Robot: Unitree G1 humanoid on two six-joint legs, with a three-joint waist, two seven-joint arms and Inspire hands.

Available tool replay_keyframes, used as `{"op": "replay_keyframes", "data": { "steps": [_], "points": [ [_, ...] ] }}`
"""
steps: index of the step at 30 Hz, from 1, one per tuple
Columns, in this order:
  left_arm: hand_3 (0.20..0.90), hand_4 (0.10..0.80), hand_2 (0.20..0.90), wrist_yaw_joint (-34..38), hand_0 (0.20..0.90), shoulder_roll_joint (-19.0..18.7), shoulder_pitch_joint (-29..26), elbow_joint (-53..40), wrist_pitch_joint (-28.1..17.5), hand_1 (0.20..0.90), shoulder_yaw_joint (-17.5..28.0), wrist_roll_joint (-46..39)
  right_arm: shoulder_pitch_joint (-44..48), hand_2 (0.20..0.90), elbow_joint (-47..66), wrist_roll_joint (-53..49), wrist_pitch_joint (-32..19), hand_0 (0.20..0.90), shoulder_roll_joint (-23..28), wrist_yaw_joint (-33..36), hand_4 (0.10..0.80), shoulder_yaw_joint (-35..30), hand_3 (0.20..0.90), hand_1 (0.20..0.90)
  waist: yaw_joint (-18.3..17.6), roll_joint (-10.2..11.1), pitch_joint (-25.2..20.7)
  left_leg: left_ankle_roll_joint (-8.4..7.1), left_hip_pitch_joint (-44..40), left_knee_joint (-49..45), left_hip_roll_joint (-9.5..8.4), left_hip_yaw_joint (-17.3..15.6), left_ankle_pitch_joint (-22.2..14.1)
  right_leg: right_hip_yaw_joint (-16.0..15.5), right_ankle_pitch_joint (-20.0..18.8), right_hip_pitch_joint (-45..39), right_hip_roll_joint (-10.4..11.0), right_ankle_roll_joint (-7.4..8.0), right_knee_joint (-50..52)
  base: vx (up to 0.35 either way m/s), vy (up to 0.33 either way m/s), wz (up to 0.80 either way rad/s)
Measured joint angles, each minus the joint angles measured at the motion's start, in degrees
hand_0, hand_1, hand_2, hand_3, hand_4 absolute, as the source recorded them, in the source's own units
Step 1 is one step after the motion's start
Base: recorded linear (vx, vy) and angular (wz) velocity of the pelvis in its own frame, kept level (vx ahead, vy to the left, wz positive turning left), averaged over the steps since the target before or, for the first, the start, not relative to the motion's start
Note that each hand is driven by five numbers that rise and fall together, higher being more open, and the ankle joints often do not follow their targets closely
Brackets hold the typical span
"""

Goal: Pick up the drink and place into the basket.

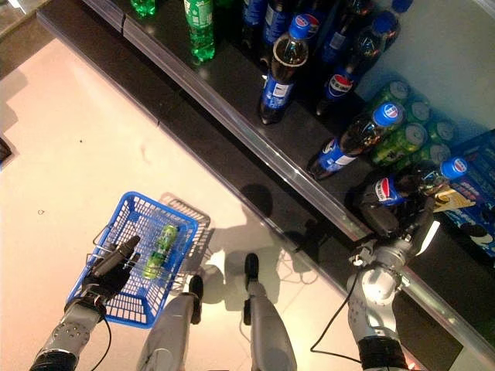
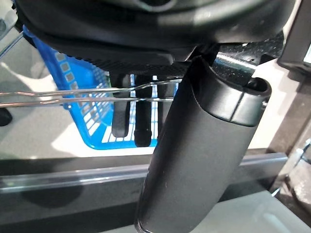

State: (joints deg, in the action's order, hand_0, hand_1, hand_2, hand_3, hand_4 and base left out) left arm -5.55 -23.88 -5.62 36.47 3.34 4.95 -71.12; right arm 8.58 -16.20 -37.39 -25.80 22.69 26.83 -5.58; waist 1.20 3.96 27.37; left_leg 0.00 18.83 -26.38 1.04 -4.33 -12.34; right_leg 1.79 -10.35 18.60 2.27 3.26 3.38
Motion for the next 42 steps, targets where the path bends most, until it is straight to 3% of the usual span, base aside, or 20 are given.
{"op": "replay_keyframes", "data": {
  "steps": [12,16,17,18,20,33,42],
  "points": [
    [0.200,0.100,0.300,0.29,0.300,-0.08,-3.74,2.79,-0.09,0.300,-0.73,-1.19,5.30,0.900,-3.59,-2.23,-3.91,0.900,0.19,-2.95,0.800,-0.35,0.900,0.900,-0.20,-1.00,1.09,0.23,0.72,0.32,-0.44,-0.06,0.41,-0.03,0.27,0.37,0.56,0.83,-0.63,-0.037,0.010,0.01],
    [0.200,0.100,0.300,0.39,0.300,-1.06,-5.24,3.23,-0.21,0.300,-2.44,-2.40,8.17,0.900,-5.06,-3.27,-4.65,0.900,1.18,-2.91,0.800,-0.36,0.900,0.900,-0.33,-1.15,2.00,0.26,1.60,0.20,-0.47,-0.06,0.47,0.01,-0.67,1.24,0.53,0.25,-0.62,-0.054,0.011,-0.01],
    [0.200,0.100,0.300,0.58,0.300,-1.45,-6.32,3.64,-0.20,0.300,-3.19,-2.60,9.70,0.648,-6.39,-3.35,-4.65,0.648,1.82,-2.90,0.506,-0.34,0.606,0.648,-0.30,-1.12,2.18,0.28,1.99,-0.06,-0.51,-0.07,0.52,0.02,-0.72,1.66,0.57,0.23,-0.61,-0.059,0.018,0.00],
    [0.200,0.100,0.300,0.79,0.300,-1.78,-6.87,3.66,-0.20,0.300,-4.06,-3.07,10.56,0.453,-7.20,-3.35,-4.78,0.453,2.16,-2.88,0.278,-0.33,0.378,0.453,-0.27,-1.12,2.20,0.28,2.32,-0.09,-0.52,-0.05,0.54,0.01,-0.77,1.97,0.58,0.19,-0.59,-0.070,0.025,0.00],
    [0.200,0.100,0.300,1.03,0.300,-1.80,-7.86,4.43,-0.20,0.300,-4.40,-3.44,11.75,0.300,-8.40,-3.37,-4.89,0.300,2.41,-2.83,0.100,-0.33,0.200,0.300,-0.25,-1.14,2.27,0.29,2.42,-0.08,-0.54,-0.06,0.54,0.02,-0.77,2.11,0.60,0.19,-0.57,-0.048,0.017,-0.01],
    [0.200,0.100,0.300,1.32,0.300,-3.82,-11.62,6.18,-0.92,0.300,-4.65,-7.48,18.47,0.300,-14.46,-2.16,-7.16,0.300,6.52,6.37,0.100,-0.24,0.200,0.300,-0.72,-1.41,3.08,0.50,5.67,-0.86,-0.90,-0.05,0.95,0.04,-1.22,5.26,0.95,0.28,0.12,-0.040,0.031,0.01],
    [0.200,0.100,0.300,1.29,0.300,-4.07,-13.02,6.25,-2.97,0.300,-6.12,-9.98,20.01,0.300,-16.56,8.01,-7.32,0.300,7.89,18.97,0.100,-0.24,0.200,0.300,-1.32,-1.79,3.29,0.84,7.90,-1.06,-1.54,-0.46,1.54,0.16,-1.26,8.12,1.60,0.38,1.58,-0.042,0.056,0.00]
  ]
}}
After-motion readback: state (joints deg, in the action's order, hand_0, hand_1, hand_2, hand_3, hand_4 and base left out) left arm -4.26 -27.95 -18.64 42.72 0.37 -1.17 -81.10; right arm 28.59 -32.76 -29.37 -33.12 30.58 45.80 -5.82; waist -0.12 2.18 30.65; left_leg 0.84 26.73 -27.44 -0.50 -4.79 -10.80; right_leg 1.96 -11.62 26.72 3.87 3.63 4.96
